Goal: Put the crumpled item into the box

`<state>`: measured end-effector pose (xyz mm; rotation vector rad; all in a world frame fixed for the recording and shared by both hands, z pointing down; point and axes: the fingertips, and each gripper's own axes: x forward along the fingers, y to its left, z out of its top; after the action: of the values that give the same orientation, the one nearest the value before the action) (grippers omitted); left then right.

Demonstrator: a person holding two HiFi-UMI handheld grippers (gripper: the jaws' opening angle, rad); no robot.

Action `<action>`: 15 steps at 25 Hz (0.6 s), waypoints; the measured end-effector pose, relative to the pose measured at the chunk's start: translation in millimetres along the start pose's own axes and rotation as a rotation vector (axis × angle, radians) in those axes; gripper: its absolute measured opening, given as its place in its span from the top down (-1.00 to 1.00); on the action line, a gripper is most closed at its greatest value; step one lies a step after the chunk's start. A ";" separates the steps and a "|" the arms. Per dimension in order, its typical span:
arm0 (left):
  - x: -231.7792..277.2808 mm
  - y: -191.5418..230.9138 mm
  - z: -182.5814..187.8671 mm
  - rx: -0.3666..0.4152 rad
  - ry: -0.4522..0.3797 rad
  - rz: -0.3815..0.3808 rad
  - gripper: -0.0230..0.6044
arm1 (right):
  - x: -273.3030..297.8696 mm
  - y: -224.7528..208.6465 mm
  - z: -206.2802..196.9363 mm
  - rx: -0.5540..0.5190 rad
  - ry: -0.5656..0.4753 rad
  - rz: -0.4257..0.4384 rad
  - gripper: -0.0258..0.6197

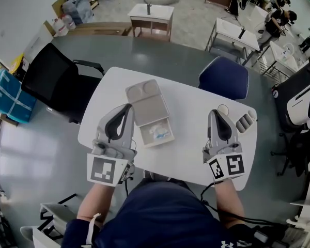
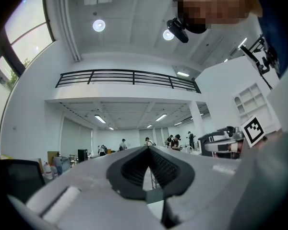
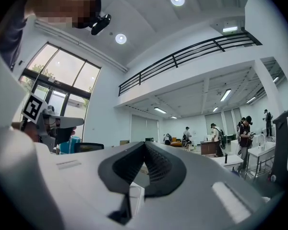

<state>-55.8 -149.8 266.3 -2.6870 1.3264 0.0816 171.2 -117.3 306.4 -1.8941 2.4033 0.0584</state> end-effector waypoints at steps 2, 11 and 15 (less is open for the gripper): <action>-0.8 1.2 -3.4 -0.001 0.008 0.005 0.92 | -0.9 0.4 0.6 -0.005 -0.004 0.000 0.92; -2.3 4.8 -7.5 -0.002 0.012 0.024 0.92 | -2.3 3.2 3.6 -0.015 -0.017 0.013 0.92; -4.0 5.4 -9.3 -0.002 0.015 0.028 0.92 | -2.9 4.8 2.8 -0.013 -0.017 0.018 0.92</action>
<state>-62.7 -151.3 275.4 -2.6761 1.3690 0.0659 167.3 -113.2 303.7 -1.8697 2.4148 0.0907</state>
